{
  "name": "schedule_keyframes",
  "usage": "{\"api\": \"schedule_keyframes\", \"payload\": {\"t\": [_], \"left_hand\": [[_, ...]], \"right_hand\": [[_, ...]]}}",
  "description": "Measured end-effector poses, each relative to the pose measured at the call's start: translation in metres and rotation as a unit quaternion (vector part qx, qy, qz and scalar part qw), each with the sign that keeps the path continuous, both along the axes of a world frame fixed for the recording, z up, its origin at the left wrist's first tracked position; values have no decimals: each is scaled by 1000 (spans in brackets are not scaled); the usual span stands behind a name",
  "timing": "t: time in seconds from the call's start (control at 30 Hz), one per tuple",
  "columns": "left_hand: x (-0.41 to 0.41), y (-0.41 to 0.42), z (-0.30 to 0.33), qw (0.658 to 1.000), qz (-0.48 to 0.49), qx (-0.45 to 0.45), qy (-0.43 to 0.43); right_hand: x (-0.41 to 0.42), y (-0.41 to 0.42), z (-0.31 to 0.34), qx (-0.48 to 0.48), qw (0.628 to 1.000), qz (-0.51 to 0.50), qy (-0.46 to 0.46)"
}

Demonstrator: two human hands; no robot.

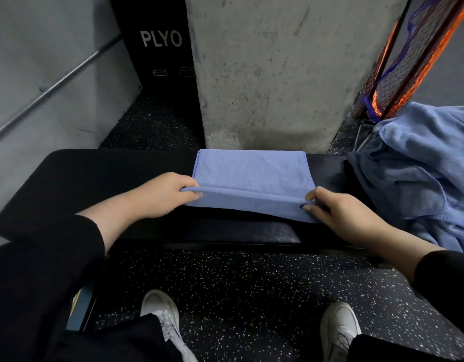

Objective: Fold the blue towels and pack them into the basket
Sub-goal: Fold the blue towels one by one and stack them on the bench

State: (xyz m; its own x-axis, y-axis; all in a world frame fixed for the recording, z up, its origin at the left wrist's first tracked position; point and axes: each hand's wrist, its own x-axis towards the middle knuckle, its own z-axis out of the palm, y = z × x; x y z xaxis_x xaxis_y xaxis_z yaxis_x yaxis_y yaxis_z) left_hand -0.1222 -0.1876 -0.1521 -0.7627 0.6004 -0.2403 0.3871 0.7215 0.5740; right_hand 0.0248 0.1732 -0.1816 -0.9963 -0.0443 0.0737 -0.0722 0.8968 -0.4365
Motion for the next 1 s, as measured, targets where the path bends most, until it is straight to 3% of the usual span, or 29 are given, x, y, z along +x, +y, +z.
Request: {"api": "schedule_keyframes", "payload": {"t": [0.1, 0.2, 0.4, 0.57, 0.73, 0.83, 1.0], "left_hand": [[0, -3, 2, 1000, 8, 7, -14], [1, -11, 4, 999, 27, 29, -25], [14, -20, 14, 998, 49, 26, -23], [32, -22, 28, 997, 60, 33, -42], [47, -30, 31, 964, 94, 110, -221], [49, -33, 30, 950, 96, 117, -273], [33, -19, 27, 944, 170, 203, -195]], "right_hand": [[-2, 8, 4, 7, 997, 46, -58], [-4, 16, 13, 18, 996, 76, -52], [6, 5, 30, -102, 994, 4, -44], [8, -3, 39, -111, 989, -22, -94], [14, -1, 51, -158, 973, -24, -164], [16, 1, 53, -221, 953, -37, -203], [1, -5, 46, -247, 957, -110, -104]]}}
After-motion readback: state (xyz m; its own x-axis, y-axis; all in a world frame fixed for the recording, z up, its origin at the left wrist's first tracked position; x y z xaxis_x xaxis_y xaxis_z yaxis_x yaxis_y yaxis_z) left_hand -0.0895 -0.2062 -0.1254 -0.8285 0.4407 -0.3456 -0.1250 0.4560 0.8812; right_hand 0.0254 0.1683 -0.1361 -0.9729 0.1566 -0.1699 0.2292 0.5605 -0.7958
